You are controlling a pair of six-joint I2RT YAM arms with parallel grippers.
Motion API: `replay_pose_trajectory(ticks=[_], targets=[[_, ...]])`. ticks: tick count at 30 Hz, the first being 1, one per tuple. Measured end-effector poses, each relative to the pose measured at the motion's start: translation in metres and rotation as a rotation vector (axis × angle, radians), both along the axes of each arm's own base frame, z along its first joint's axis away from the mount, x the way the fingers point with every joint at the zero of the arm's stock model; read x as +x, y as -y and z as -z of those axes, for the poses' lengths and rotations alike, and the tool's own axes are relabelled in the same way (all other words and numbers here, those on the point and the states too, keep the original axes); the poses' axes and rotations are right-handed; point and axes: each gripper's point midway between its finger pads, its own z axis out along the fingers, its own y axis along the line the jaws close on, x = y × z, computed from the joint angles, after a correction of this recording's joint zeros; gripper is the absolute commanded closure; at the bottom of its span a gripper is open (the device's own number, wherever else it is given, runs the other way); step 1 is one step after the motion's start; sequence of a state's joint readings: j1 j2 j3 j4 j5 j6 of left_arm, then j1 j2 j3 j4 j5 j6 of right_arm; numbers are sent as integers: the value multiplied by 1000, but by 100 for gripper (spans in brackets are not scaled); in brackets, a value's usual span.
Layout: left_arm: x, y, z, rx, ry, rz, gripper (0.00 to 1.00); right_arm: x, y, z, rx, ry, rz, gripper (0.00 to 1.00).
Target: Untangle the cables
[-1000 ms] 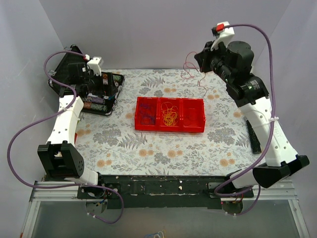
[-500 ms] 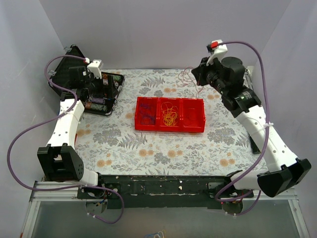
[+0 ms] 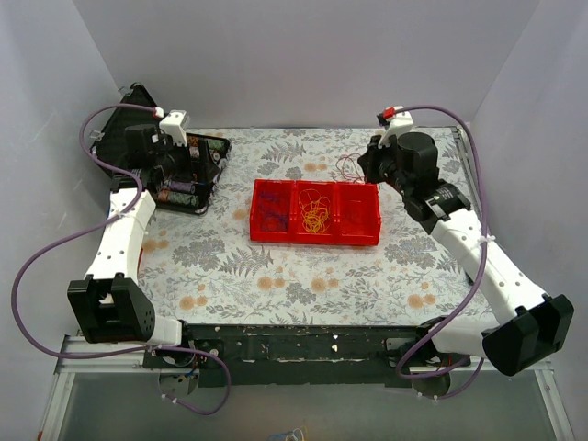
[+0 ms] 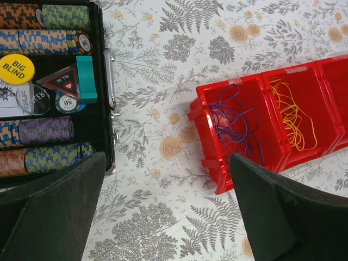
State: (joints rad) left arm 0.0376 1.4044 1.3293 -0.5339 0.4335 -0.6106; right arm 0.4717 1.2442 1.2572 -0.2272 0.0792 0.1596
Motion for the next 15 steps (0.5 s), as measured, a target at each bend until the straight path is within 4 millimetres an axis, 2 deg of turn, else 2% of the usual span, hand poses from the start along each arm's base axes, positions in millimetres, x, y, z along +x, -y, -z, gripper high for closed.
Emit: replay_pose_trajectory(ticks=[4,11,15], targets=[[1,0,-2,0,11,0,2,-1,8,29,-19,-46,41,99],[1,0,-2,-4,10,-1,2,-11,21,117,-88,-224,96,99],[0,1,1,-10,-1,-5,2,-8,20,155,-120,-316,114,99]])
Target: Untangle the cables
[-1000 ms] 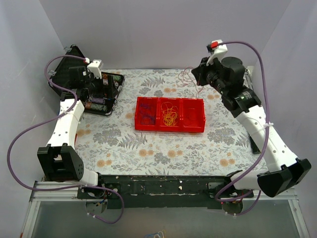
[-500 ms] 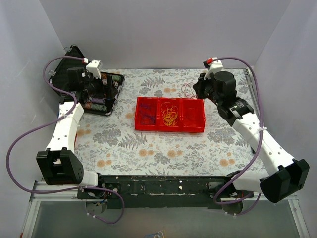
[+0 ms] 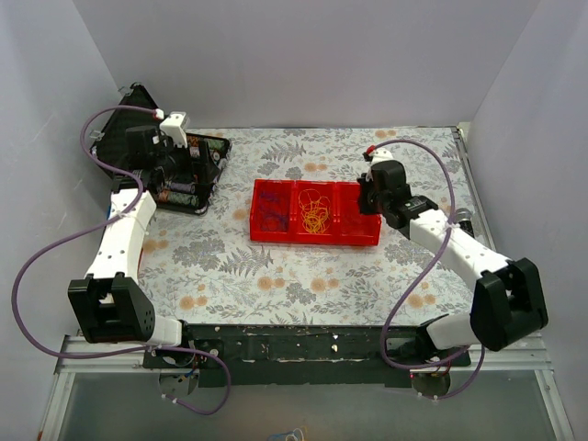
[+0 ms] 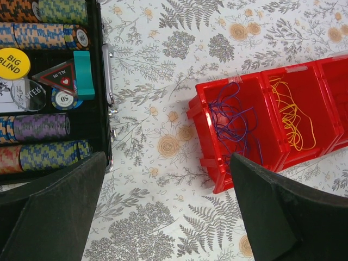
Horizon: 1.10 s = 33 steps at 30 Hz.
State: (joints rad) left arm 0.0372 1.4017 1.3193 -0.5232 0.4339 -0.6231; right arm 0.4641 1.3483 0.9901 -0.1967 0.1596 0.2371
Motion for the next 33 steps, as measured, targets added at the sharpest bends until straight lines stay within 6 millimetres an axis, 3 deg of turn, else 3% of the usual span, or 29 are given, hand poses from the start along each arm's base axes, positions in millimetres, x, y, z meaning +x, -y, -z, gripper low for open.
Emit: replay_pose_trajectory(ticks=[13,17,22,29,33], targets=[[-3,1,10,-1,-24,-1,2,12,0,107,-103,-227,64,99],[-4,-2,13,15,-26,-9,2,9,1,117,-119,-264,79,68],[-7,-3,19,32,-31,-30,2,19,-2,86,-98,-207,97,16],[-3,-9,19,17,-40,-111,2,33,-7,-3,-13,-36,101,13],[-4,-9,13,-7,-29,-133,2,23,-3,-27,14,14,89,12]])
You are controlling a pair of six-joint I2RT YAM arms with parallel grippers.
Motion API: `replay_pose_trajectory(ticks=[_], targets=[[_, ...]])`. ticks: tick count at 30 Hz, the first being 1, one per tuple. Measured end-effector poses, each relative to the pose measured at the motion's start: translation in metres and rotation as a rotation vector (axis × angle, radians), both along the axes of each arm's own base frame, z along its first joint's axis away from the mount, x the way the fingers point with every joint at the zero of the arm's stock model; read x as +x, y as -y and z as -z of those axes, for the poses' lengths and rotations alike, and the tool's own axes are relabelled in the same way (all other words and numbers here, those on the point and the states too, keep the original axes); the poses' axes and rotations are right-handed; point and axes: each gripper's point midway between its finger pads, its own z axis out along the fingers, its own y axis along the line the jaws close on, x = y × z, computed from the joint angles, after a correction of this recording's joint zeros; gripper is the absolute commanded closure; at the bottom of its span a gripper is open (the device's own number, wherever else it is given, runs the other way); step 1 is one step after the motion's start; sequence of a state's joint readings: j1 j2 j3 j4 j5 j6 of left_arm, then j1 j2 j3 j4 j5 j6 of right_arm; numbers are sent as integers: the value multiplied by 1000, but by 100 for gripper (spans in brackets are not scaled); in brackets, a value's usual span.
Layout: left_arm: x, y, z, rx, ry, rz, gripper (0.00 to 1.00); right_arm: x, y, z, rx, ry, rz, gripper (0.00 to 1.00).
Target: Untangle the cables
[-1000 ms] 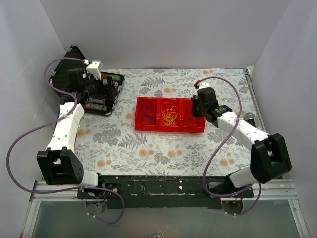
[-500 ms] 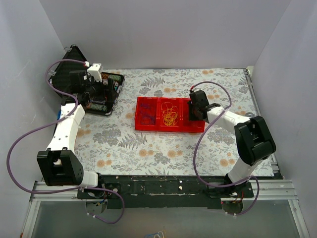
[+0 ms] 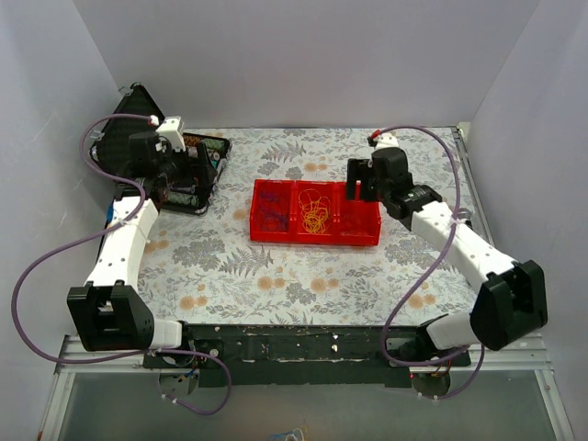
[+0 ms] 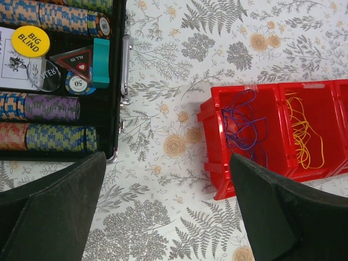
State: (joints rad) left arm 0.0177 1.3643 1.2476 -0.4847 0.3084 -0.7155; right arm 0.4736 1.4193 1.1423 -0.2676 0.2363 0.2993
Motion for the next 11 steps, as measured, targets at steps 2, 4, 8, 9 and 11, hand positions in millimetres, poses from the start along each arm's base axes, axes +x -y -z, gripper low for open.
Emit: replay_pose_trajectory(ticks=[2,4,8,9,11], targets=[[-2,1,-5,-9,18,-5,2,-11,2,-4,10,15,-22,12],[-5,1,-10,-21,28,-13,2,-27,6,-4,25,25,-48,11],[-6,1,-15,-39,43,-28,2,-52,16,-8,44,60,-66,11],[-7,1,-14,-42,40,-32,2,-58,20,-10,48,82,-59,11],[-7,1,-12,-45,36,-40,2,-70,31,-10,50,107,-44,11]])
